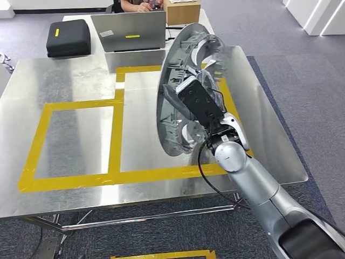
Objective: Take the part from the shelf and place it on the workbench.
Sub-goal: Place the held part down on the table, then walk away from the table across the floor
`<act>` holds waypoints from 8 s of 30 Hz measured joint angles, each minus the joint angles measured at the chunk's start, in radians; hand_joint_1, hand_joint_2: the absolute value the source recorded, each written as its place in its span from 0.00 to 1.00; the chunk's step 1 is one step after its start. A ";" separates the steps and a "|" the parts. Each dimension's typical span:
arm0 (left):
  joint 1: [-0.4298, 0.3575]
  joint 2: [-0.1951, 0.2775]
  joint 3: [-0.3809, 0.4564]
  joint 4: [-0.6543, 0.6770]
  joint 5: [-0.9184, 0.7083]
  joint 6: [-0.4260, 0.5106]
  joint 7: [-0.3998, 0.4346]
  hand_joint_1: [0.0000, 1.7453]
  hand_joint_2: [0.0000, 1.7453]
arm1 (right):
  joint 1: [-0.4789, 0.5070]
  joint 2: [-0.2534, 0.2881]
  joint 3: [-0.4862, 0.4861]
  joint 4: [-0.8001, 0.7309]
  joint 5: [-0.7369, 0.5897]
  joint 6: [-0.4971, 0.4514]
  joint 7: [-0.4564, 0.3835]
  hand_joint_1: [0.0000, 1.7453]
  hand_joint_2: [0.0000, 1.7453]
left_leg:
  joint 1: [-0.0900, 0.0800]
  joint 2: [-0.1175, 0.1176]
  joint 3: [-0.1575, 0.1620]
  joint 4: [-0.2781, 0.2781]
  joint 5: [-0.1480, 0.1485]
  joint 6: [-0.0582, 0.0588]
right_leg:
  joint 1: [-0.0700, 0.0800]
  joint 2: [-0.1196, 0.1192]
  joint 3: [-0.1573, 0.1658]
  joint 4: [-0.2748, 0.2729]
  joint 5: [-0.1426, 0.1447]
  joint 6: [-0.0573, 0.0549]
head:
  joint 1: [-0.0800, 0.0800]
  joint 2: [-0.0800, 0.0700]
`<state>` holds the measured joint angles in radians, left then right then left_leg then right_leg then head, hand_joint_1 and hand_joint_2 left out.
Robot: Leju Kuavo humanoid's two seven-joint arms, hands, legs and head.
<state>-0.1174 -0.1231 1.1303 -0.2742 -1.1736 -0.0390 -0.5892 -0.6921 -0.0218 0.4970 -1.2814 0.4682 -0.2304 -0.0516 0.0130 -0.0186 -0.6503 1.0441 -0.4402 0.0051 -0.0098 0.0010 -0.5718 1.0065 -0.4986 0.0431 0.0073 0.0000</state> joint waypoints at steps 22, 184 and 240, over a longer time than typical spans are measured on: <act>0.002 0.000 -0.033 0.003 0.044 0.002 0.014 0.00 0.00 | -0.021 0.000 -0.029 0.064 0.050 -0.064 0.043 0.00 0.00 | 0.003 0.000 0.002 -0.001 0.001 -0.002 | 0.001 0.000 0.000 0.001 0.000 -0.001 | 0.000 0.000; 0.094 -0.051 0.109 -0.099 0.219 0.011 -0.021 0.00 0.00 | 0.833 -0.041 -0.174 -0.762 -0.346 -0.009 -0.420 0.00 0.00 | -0.033 0.028 0.034 -0.044 0.024 0.041 | 0.021 -0.005 0.124 0.017 -0.046 -0.037 | 0.010 0.000; 0.106 -0.078 0.148 -0.177 0.206 -0.031 -0.002 0.00 0.00 | 0.833 -0.041 -0.173 -0.755 -0.349 -0.006 -0.389 0.00 0.00 | -0.006 0.031 0.084 -0.046 -0.028 0.036 | 0.004 -0.005 -0.120 0.282 -0.106 0.015 | 0.010 0.000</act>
<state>-0.0114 -0.2010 1.2784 -0.4510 -0.9677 -0.0705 -0.5917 0.1405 -0.0633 0.3239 -2.0362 0.1196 -0.2361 -0.4406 0.0068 0.0120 -0.5668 0.9981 -0.4687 0.0416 -0.0054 -0.0039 -0.6922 1.2888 -0.6042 0.0583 0.0169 0.0000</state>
